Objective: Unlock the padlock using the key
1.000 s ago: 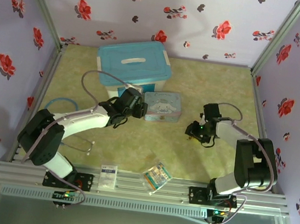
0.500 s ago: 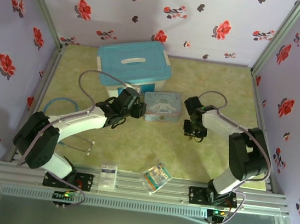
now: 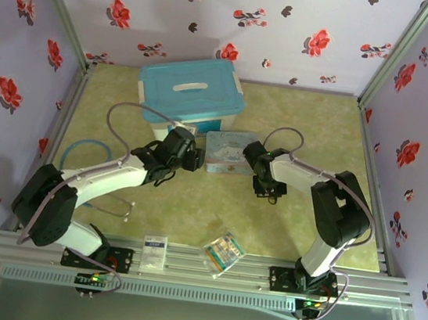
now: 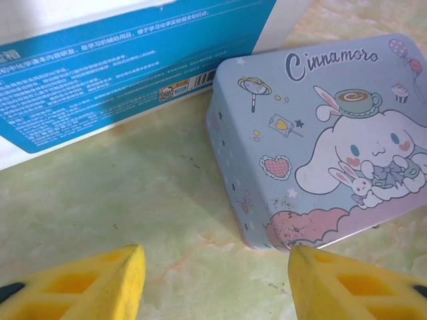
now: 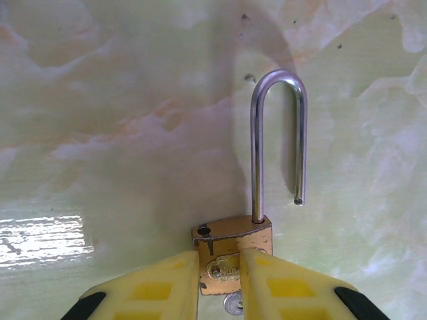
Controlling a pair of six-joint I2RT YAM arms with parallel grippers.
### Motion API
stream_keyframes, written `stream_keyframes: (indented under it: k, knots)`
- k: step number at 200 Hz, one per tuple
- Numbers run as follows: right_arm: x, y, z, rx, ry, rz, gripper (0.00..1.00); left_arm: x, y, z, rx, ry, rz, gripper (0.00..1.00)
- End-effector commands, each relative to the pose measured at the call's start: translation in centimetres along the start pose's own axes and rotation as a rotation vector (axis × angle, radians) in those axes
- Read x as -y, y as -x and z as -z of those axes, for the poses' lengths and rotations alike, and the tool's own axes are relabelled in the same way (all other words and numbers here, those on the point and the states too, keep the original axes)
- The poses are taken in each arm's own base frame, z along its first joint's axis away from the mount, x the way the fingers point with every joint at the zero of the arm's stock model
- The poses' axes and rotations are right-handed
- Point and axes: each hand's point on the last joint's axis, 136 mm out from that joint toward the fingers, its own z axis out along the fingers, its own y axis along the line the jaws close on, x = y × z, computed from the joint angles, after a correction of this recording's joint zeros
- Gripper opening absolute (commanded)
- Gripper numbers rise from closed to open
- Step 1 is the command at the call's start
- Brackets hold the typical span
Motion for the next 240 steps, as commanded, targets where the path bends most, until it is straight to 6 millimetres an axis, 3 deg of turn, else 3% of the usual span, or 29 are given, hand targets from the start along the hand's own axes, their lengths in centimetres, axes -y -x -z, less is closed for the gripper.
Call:
stream_keyframes:
  k: [1, 14, 30, 51, 62, 65, 73, 76, 95, 110, 132, 191, 202, 212, 220, 240]
  knots:
    - [1.1, -0.3, 0.1, 0.006, -0.047, -0.011, 0.23, -0.7, 0.4, 1.4, 0.018, 0.002, 0.024, 0.59]
    - [0.4, 0.2, 0.9, 0.034, 0.010, -0.024, 0.23, -0.6, 1.2, 2.4, 0.045, -0.012, 0.034, 0.62]
    - [-0.1, 1.1, 2.8, 0.105, 0.092, -0.057, 0.32, -0.6, 2.4, 4.1, 0.082, -0.028, 0.036, 0.67]
    - [0.8, 2.6, 6.0, 0.213, 0.166, -0.113, 0.50, -1.6, 3.8, 7.0, 0.147, -0.016, 0.019, 0.75]
    - [2.0, 3.5, 7.5, 0.268, 0.205, -0.160, 0.61, -3.3, 4.4, 8.5, 0.189, 0.037, 0.003, 0.88]
    - [2.5, 3.8, 7.8, 0.284, 0.213, -0.178, 0.65, -3.9, 4.5, 8.8, 0.200, 0.059, -0.005, 0.92]
    - [4.2, 4.6, 8.6, 0.336, 0.221, -0.234, 0.95, -6.0, 4.6, 9.6, 0.230, 0.135, -0.028, 0.99]
    - [5.0, 4.9, 8.8, 0.357, 0.218, -0.257, 0.99, -6.8, 4.6, 9.8, 0.240, 0.166, -0.037, 1.00]
    - [10.8, 6.7, 9.5, 0.532, 0.139, -0.384, 0.99, -12.8, 4.3, 11.5, 0.324, 0.371, -0.067, 1.00]
    - [15.1, 7.0, 9.2, 0.630, -0.014, -0.439, 0.99, -16.6, 3.6, 12.7, 0.407, 0.454, -0.014, 1.00]
    - [18.2, 7.1, 7.4, 0.687, -0.088, -0.501, 0.99, -21.7, 1.8, 12.7, 0.444, 0.585, 0.008, 1.00]
    - [18.2, 6.7, 1.9, 0.783, -0.122, -0.454, 0.99, -26.5, -0.7, 9.0, 0.367, 0.704, -0.030, 1.00]
    - [18.1, 7.1, 1.9, 0.796, -0.110, -0.460, 0.99, -27.6, -0.6, 8.5, 0.396, 0.703, 0.006, 1.00]
    - [18.0, 7.6, 2.1, 0.830, -0.094, -0.465, 0.99, -28.1, -2.1, 7.3, 0.337, 0.694, 0.006, 1.00]
    - [17.9, 7.9, 2.4, 0.858, -0.077, -0.469, 0.99, -27.9, -0.4, 7.1, 0.378, 0.676, -0.005, 1.00]
    - [17.5, 8.3, 3.0, 0.920, -0.055, -0.450, 0.99, -28.2, 0.3, 6.5, 0.409, 0.645, -0.001, 1.00]
